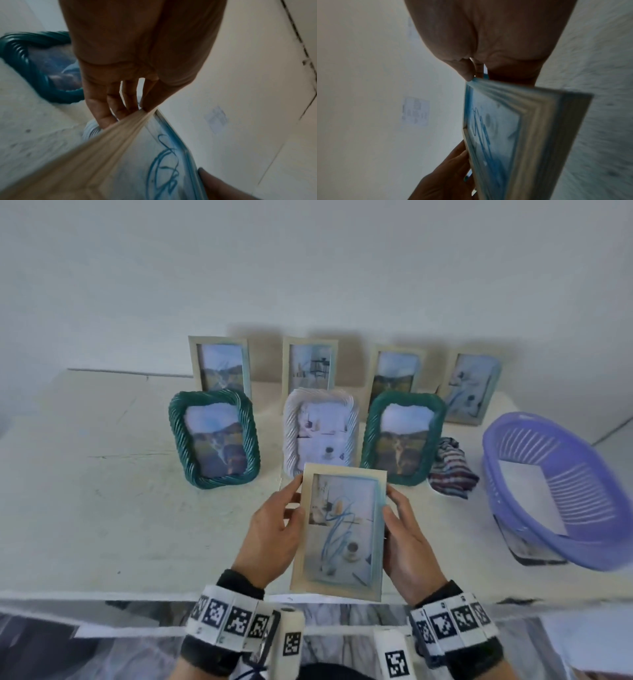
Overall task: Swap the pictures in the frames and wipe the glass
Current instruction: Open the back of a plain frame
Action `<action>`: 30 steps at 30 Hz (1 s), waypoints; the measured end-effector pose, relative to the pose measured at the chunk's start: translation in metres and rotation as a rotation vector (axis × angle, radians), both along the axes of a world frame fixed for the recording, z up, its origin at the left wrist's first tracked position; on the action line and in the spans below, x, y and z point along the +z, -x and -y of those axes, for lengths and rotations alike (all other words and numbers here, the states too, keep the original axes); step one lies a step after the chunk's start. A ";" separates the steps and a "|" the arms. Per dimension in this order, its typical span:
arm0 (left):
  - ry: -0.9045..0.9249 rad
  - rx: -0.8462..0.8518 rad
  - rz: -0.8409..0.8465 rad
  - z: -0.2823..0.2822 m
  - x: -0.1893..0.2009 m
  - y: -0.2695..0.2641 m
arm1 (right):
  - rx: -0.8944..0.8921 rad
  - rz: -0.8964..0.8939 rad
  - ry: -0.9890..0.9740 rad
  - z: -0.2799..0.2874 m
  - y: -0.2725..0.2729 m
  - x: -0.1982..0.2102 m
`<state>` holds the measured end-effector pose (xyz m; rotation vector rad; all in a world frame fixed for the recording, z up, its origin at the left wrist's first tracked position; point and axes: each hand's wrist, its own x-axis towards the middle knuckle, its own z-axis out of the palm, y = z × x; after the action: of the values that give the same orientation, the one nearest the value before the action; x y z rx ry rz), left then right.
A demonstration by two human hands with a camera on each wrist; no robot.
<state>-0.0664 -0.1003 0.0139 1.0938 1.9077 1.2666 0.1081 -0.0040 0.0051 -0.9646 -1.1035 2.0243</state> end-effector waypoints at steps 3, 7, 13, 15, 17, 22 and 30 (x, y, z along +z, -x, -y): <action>0.020 0.048 -0.069 0.002 -0.006 -0.031 | -0.046 0.003 0.042 0.002 -0.016 -0.011; 0.161 -0.024 0.006 -0.002 -0.008 -0.069 | -0.003 -0.005 0.056 0.001 -0.030 -0.013; 0.130 -0.020 0.062 -0.018 -0.019 -0.089 | 0.080 -0.090 0.235 -0.004 -0.038 -0.018; 0.075 -0.069 0.134 -0.019 -0.018 -0.090 | 0.113 -0.070 0.286 -0.009 -0.038 -0.022; 0.046 -0.117 0.268 -0.018 -0.018 -0.091 | 0.148 -0.034 0.290 -0.013 -0.038 -0.023; -0.098 -0.049 0.436 -0.007 -0.030 -0.084 | 0.114 0.089 0.095 -0.024 -0.046 -0.023; 0.008 0.253 0.334 -0.003 -0.069 -0.057 | 0.065 0.487 -0.462 -0.036 -0.069 -0.036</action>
<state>-0.0092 -0.0974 -0.0550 0.6007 1.8280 1.4720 0.1775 0.0315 -0.0313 -1.2057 -1.7820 1.5006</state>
